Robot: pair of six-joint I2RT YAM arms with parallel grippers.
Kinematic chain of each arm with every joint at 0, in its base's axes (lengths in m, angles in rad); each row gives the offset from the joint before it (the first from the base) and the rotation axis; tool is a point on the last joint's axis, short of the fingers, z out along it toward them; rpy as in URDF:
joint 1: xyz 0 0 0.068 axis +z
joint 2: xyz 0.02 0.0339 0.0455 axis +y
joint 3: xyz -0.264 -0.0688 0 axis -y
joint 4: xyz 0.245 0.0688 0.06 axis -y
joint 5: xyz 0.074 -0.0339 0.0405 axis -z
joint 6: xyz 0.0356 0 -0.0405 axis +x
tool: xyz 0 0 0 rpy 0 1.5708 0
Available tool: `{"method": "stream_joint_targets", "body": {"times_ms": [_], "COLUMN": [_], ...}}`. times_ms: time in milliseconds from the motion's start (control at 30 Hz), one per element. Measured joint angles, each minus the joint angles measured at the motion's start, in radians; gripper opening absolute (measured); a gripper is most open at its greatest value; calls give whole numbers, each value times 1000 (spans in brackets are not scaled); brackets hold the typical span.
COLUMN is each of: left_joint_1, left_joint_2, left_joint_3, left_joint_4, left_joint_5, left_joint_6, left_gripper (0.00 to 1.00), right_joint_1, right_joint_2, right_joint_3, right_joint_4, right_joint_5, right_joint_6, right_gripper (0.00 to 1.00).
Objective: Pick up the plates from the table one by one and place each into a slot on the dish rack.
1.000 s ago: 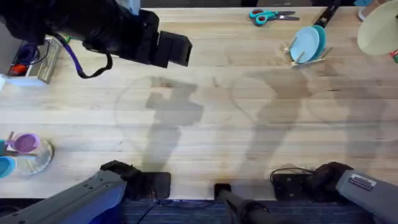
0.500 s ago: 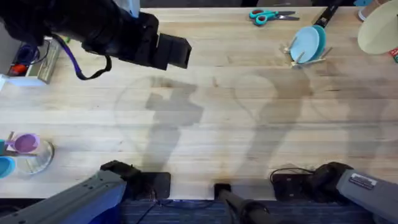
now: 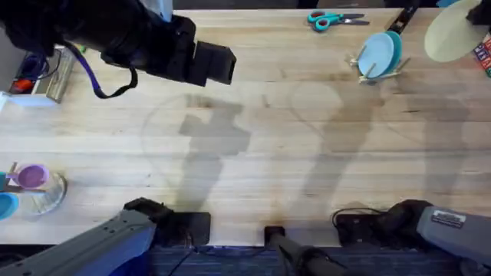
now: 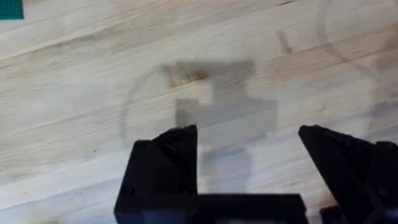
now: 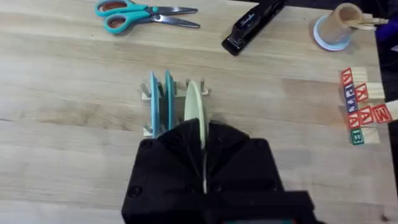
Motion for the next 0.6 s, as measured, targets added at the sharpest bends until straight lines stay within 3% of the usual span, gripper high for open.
{"method": "stream_joint_targets", "body": {"times_ms": [600], "left_joint_1": [0], "left_joint_2": [0], "left_joint_3": [0], "left_joint_4": [0], "left_joint_5": [0], "left_joint_6": [0], "left_gripper": [993], "right_joint_1": [25], "right_joint_2": [47], "right_joint_3": [0], "right_joint_4": [66], "right_joint_5": [0], "right_joint_6": [28], "right_gripper": [29]}}
